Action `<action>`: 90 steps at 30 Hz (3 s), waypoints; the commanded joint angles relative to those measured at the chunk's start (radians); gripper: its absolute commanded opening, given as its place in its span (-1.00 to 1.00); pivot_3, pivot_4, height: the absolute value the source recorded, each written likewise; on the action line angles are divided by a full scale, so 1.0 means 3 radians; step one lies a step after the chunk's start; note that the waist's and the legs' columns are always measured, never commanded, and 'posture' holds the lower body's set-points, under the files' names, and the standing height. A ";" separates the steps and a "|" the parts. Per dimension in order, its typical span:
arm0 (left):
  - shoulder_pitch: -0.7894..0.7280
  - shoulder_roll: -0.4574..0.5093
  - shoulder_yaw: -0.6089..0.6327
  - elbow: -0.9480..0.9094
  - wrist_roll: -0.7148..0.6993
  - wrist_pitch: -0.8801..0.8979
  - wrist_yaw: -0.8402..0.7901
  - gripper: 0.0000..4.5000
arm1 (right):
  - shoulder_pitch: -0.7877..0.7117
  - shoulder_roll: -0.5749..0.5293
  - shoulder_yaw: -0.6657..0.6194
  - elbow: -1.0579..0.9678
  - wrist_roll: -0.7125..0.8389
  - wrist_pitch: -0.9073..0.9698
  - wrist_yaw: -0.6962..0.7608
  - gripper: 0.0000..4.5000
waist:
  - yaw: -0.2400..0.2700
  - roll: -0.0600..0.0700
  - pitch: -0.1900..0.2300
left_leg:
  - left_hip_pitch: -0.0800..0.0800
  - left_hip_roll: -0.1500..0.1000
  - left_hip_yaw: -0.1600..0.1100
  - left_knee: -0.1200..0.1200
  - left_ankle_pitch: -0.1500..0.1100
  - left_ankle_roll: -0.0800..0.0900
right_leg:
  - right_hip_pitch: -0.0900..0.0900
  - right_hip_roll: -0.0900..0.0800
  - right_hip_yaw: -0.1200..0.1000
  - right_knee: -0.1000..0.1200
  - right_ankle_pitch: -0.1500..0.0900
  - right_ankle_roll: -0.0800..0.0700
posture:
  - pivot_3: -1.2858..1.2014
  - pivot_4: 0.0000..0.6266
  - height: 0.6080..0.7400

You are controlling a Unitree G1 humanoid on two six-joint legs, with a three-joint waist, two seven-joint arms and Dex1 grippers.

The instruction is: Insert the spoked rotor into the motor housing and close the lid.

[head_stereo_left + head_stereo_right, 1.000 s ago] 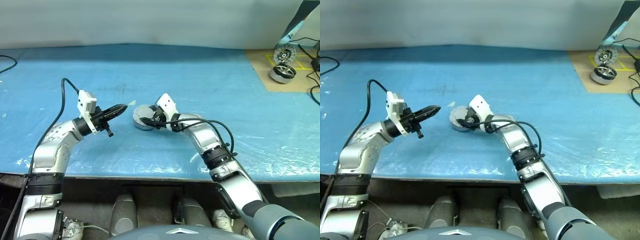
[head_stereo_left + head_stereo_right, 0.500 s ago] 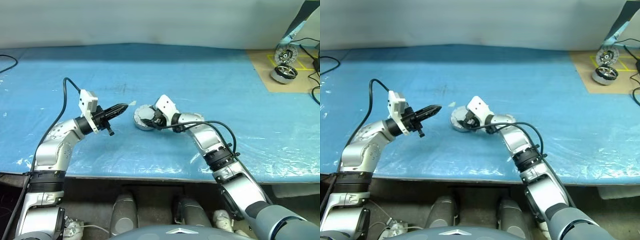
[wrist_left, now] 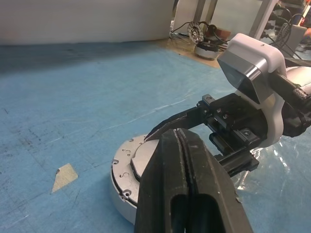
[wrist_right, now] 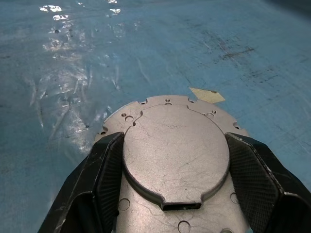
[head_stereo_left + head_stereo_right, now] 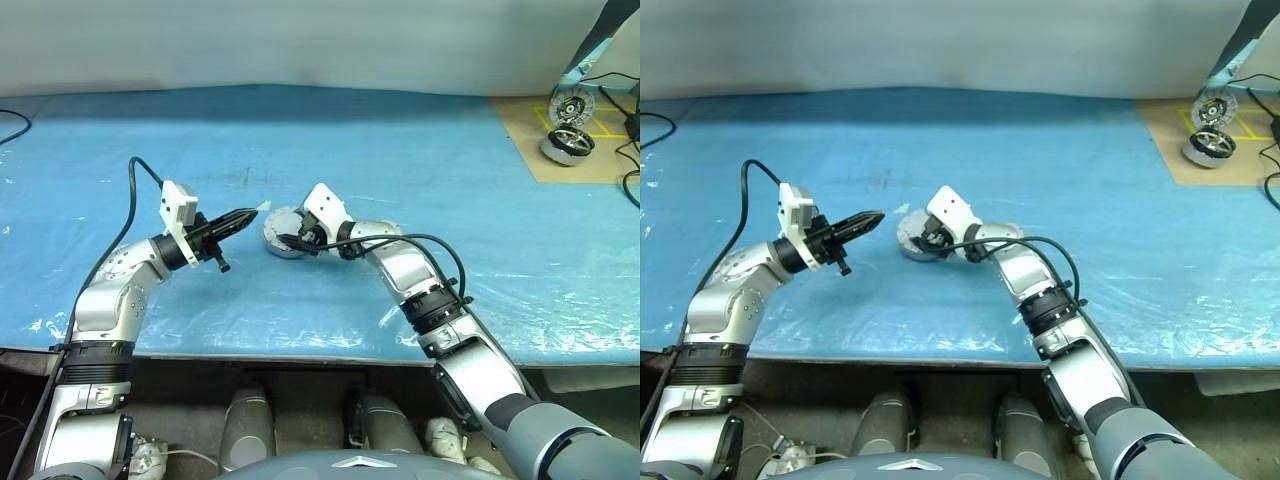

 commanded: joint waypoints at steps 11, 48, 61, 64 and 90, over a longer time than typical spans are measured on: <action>-0.0096 0.0025 -0.0004 0.0009 0.0028 -0.0055 -0.0089 -1.00 | -0.0299 0.0138 -0.0235 -0.0169 0.0307 0.0186 0.0141 0.31 | 0.0004 0.0000 0.0000 | -0.0002 0.0000 0.0000 -0.0002 0.0000 0.0000 | -0.0001 0.0000 -0.0002 0.0000 0.0000 0.0000 | 0.03 -0.52 1.00; -0.0121 0.0003 -0.0051 0.0015 0.0057 -0.0063 -0.0057 -1.00 | -0.0468 0.0218 -0.0404 0.0575 0.0319 0.0051 0.0248 0.31 | 0.0006 0.0000 0.0000 | -0.0022 0.0002 0.0001 0.0004 0.0001 0.0001 | -0.0021 0.0000 -0.0004 0.0007 0.0001 -0.0001 | 0.03 -0.52 1.00; -0.0127 0.0010 -0.0063 0.0077 0.0082 -0.0110 -0.0113 -1.00 | -0.0326 0.0138 -0.0229 0.0779 0.0092 -0.0178 0.0221 0.31 | 0.0006 0.0000 0.0000 | -0.0022 0.0002 0.0001 0.0007 0.0000 0.0001 | -0.0021 -0.0001 -0.0004 0.0010 0.0001 -0.0001 | 0.03 -0.52 1.00; -0.0125 0.0005 -0.0066 0.0091 0.0086 -0.0124 -0.0114 -1.00 | -0.0266 0.0126 -0.0163 0.0764 0.0043 -0.0217 0.0236 0.31 | 0.0006 0.0000 0.0000 | -0.0022 0.0002 0.0001 0.0010 0.0000 0.0001 | -0.0020 -0.0001 -0.0004 0.0013 0.0001 -0.0001 | 0.03 -0.52 1.00; -0.0127 -0.0035 -0.0106 0.0098 0.0089 -0.0166 -0.0099 -1.00 | 0.0131 -0.0056 0.0122 0.1051 -0.0256 -0.0340 0.0119 0.31 | 0.0024 0.0019 -0.0027 | 0.0049 0.0000 0.0022 -0.0007 -0.0001 0.0001 | 0.0039 -0.0009 0.0010 -0.0003 -0.0011 -0.0018 | 0.03 -0.52 1.00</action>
